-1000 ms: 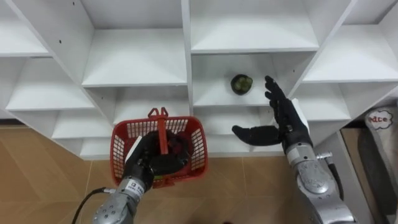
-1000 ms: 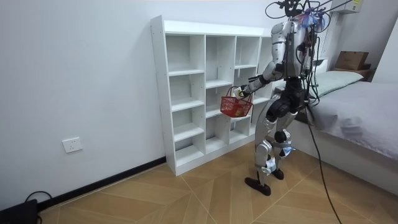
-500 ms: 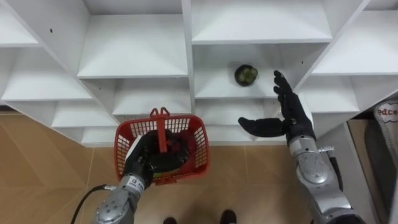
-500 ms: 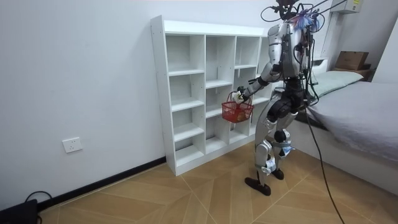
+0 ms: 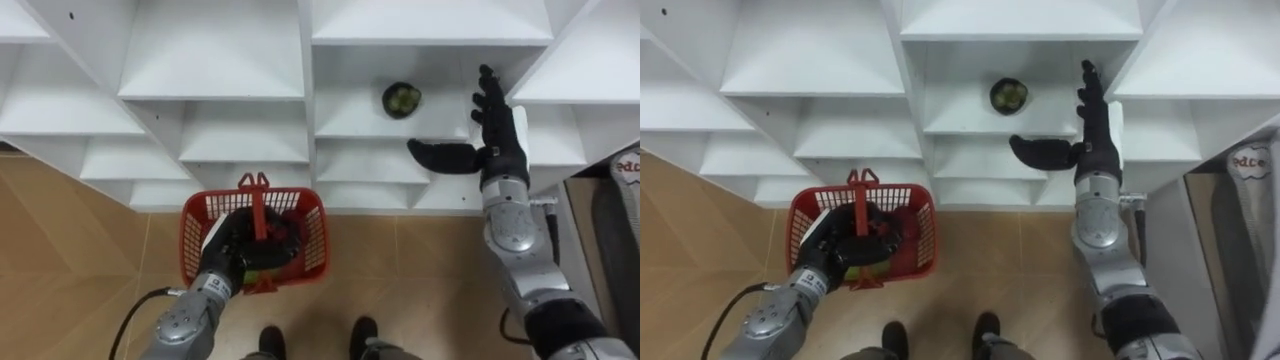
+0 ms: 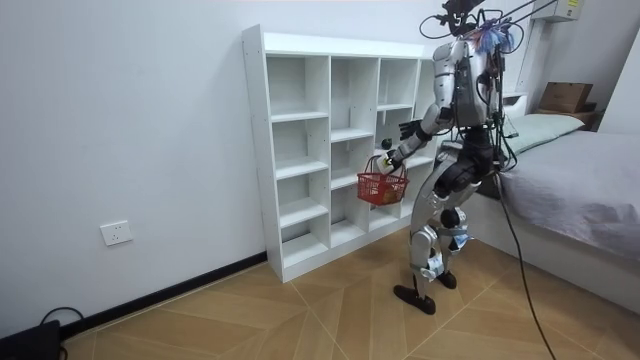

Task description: Collect fruits from the closet

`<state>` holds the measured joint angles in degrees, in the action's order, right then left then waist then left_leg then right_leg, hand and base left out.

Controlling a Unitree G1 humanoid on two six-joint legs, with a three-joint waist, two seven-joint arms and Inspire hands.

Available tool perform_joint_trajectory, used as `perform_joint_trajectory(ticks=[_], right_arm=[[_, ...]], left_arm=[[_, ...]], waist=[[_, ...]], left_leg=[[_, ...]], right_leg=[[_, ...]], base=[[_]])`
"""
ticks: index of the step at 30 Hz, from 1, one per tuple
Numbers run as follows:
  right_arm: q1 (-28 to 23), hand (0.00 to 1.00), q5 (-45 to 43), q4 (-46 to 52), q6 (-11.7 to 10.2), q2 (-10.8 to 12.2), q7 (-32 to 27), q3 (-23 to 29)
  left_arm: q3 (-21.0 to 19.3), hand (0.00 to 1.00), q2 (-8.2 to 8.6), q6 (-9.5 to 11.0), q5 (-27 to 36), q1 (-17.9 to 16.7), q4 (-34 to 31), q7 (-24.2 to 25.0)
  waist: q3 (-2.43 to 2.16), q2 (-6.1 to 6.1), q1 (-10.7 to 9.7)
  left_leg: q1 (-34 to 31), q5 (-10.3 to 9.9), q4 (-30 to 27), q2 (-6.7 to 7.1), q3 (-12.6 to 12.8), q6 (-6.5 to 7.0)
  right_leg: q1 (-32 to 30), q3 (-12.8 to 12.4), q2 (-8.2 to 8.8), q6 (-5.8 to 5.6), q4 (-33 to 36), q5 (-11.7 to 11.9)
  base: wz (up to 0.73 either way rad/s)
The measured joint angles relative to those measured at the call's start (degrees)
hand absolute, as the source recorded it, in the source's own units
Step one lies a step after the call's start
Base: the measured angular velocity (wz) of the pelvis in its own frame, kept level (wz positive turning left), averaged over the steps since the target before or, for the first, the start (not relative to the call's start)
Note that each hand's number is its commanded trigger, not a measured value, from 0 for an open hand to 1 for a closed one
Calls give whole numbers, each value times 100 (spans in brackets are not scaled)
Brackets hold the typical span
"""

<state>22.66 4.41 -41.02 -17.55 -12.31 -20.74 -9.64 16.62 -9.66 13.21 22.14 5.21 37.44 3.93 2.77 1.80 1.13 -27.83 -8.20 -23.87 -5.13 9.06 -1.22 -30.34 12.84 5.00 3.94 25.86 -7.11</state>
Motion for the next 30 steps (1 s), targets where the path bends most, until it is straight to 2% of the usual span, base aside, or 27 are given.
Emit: perform_joint_trajectory(ticks=[8, 12, 18, 25, 30], right_arm=[[362, 0, 97, -127, 0, -66, -162, 16], [373, 0, 202, -146, -1, -106, -249, 14], [422, 0, 212, -352, -6, -109, -304, 12], [432, 0, 468, -498, -6, -109, -279, -43], [432, 0, 537, -497, 7, -90, -176, -213]], left_arm=[[59, 100, 0, -35, -37, 14, 3, -1], [175, 100, -9, -36, -37, 47, 42, -36], [270, 100, -8, -45, -31, 57, 83, -106], [282, 100, 13, -47, -28, 207, 94, -109], [269, 100, 10, -55, -26, 247, 99, -109]], waist=[[7, -18, 95], [9, -21, 109], [30, -49, 138], [46, -72, 375], [47, -69, 403]], left_leg=[[-224, -1, -192, -11, -79, -1], [-383, -2, -299, -11, -140, 0], [-527, -3, -368, -3, -170, 7], [-602, 11, -363, -5, -155, -1], [-603, 8, -358, -5, -135, 5]], right_leg=[[-135, 94, 32, 22, 131, -23], [-237, 161, 55, 44, 204, -33], [-379, 169, 86, 16, 288, -52], [-469, 169, 78, 12, 288, -49], [-480, 154, 80, 56, 288, -24]], base=[[5], [9], [2], [-1], [0]])
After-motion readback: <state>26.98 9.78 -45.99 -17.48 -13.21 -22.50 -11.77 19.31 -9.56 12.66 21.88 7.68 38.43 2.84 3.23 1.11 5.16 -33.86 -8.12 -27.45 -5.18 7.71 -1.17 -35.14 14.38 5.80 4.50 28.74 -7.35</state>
